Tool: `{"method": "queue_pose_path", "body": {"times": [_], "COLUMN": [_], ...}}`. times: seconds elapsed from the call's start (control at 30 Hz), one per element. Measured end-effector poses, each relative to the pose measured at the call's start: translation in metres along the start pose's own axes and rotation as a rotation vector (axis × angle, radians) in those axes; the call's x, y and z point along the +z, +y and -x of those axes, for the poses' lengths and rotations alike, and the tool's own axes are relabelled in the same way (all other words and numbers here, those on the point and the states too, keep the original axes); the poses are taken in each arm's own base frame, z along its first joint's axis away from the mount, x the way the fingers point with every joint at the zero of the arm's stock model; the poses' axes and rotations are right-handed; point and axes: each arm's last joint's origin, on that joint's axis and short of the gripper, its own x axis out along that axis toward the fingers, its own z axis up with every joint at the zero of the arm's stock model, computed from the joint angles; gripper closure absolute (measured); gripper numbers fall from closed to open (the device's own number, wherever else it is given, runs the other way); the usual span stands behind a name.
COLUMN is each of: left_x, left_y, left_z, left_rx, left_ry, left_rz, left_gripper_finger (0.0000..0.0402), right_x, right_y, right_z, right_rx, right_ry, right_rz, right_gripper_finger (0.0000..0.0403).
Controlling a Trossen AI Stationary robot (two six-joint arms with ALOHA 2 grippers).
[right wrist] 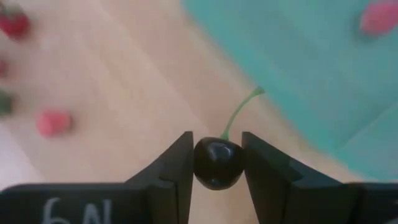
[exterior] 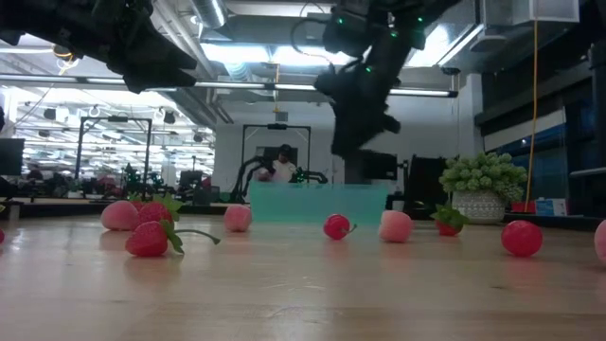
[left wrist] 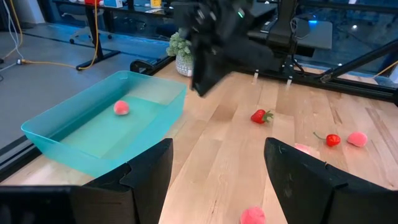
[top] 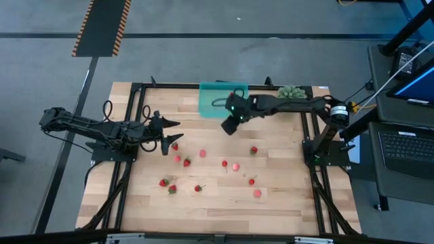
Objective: Pick and placing Produce into tupperware
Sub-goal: Put the black cherry into the blue basket
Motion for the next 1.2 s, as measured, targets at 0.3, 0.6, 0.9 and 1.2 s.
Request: {"method": "queue_pose_path", "body": {"times": [0.3,0.6,0.9,1.2], "left_x": [0.000,0.000,0.000,0.000], "left_y": [0.000,0.000,0.000,0.000], "left_z": [0.000,0.000,0.000,0.000], "left_rx": [0.000,0.000,0.000,0.000], "left_ry": [0.000,0.000,0.000,0.000], "left_rz": [0.001,0.001,0.000,-0.001], "left_gripper_finger": [0.0156,0.0156,0.0156,0.0156], "right_x": [0.046,0.078,0.098,0.100], "right_y": [-0.025,-0.044,-0.065,-0.089], "right_z": [0.001,-0.036,-0.068,-0.083], "right_rx": [0.033,0.017,0.014,-0.027], "right_ry": [-0.067,0.022,0.122,0.196], "right_rz": [-0.049,-0.086,-0.143,-0.166], "right_gripper_finger": [0.0284,0.0284,0.0282,0.0280]}}
